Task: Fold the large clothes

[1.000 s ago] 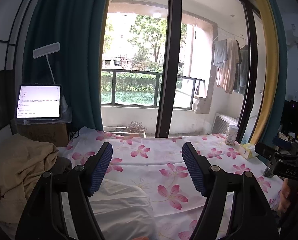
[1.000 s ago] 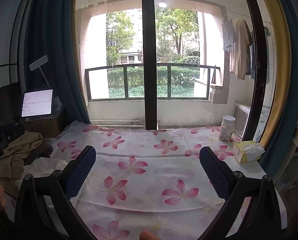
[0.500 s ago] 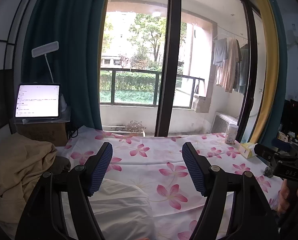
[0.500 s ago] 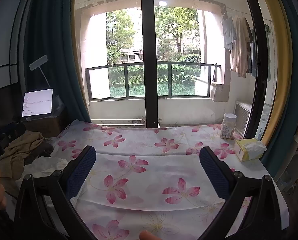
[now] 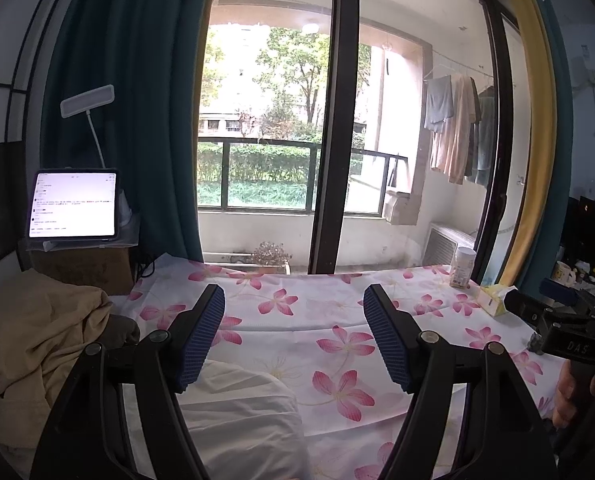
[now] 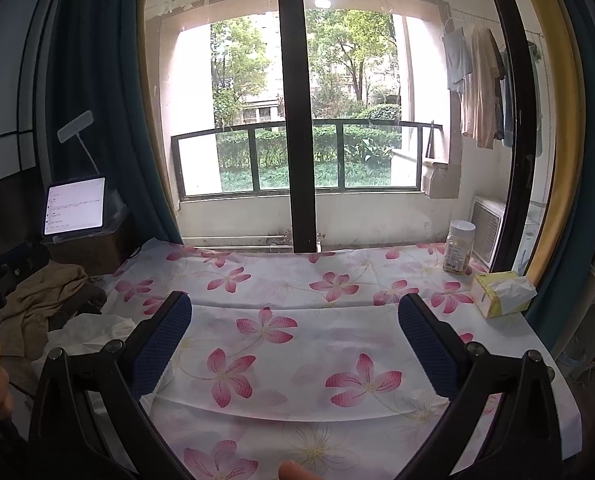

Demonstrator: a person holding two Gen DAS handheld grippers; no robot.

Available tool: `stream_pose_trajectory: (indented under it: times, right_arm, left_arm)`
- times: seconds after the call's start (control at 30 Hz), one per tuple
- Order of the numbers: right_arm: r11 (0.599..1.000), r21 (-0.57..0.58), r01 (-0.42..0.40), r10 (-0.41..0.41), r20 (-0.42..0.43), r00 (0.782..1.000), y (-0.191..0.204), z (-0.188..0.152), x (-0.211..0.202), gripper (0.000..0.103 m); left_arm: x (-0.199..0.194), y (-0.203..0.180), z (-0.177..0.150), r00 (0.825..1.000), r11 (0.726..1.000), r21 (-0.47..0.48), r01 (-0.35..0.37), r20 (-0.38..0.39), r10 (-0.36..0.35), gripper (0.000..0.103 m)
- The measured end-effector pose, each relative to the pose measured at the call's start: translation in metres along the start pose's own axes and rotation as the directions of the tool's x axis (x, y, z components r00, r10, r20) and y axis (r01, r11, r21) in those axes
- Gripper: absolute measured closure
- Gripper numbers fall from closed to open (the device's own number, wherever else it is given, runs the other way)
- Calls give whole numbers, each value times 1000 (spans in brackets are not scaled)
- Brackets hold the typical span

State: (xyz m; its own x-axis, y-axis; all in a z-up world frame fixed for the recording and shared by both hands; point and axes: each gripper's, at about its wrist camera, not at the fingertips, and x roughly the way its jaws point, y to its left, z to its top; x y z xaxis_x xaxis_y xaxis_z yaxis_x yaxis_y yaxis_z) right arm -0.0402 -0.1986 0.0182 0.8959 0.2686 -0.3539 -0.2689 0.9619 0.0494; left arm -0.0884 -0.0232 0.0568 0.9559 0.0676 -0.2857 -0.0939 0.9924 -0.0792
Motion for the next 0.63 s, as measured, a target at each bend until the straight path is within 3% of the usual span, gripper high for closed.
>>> stream_pose_trajectory:
  times: [0.63]
  right_arm:
    - [1000, 8, -8, 8, 0, 1000, -3, 2, 4, 1]
  left_arm:
    - [7, 0, 4, 1000, 1000, -2, 20, -7, -20, 28]
